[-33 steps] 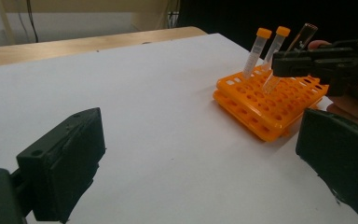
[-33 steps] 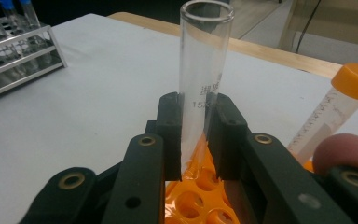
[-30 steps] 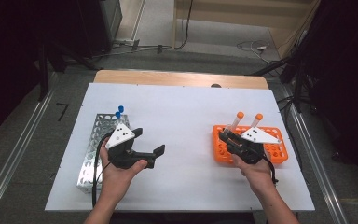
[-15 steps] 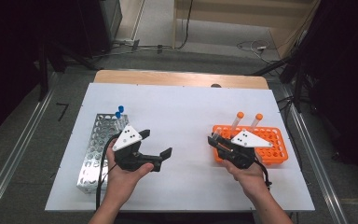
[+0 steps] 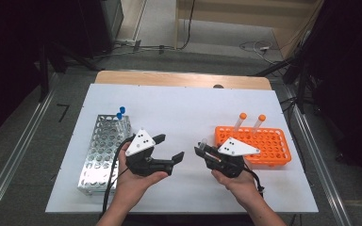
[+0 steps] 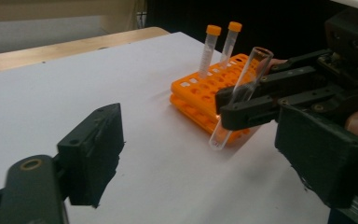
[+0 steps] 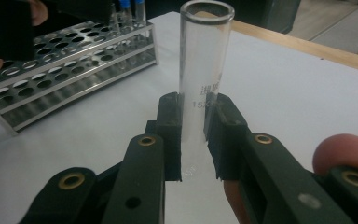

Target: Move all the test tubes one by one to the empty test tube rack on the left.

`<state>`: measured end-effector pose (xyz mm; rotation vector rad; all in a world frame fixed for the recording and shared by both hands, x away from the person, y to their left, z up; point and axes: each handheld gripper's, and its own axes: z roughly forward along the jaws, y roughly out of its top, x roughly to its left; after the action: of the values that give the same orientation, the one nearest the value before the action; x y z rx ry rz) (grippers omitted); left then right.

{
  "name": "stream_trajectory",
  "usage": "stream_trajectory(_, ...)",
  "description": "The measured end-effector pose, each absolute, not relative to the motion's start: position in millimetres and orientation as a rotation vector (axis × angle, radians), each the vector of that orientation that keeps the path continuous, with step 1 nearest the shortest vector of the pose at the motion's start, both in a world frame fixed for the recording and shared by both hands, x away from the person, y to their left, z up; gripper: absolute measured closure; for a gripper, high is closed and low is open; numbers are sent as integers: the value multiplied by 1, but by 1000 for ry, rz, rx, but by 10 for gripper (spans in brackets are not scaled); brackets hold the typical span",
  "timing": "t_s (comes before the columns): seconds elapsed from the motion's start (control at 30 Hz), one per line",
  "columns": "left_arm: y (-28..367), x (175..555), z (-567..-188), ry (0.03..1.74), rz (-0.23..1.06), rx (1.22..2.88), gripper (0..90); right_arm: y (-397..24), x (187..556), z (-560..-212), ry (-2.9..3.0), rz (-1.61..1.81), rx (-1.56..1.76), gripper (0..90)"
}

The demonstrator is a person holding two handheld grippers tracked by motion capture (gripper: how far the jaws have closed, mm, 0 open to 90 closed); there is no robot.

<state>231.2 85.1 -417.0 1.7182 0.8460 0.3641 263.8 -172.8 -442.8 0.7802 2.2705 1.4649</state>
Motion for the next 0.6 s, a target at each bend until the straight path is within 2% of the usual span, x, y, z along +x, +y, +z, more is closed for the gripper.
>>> stream_trajectory(0.33, 70, 227, -418, 735, 320, 1748, 475, -151, 252, -448, 2343, 1464, 715, 739)
stream_trajectory(0.6, 62, 227, -422, 711, 320, 1788, 614, -140, 244, -449, 2388, 1470, 666, 739)
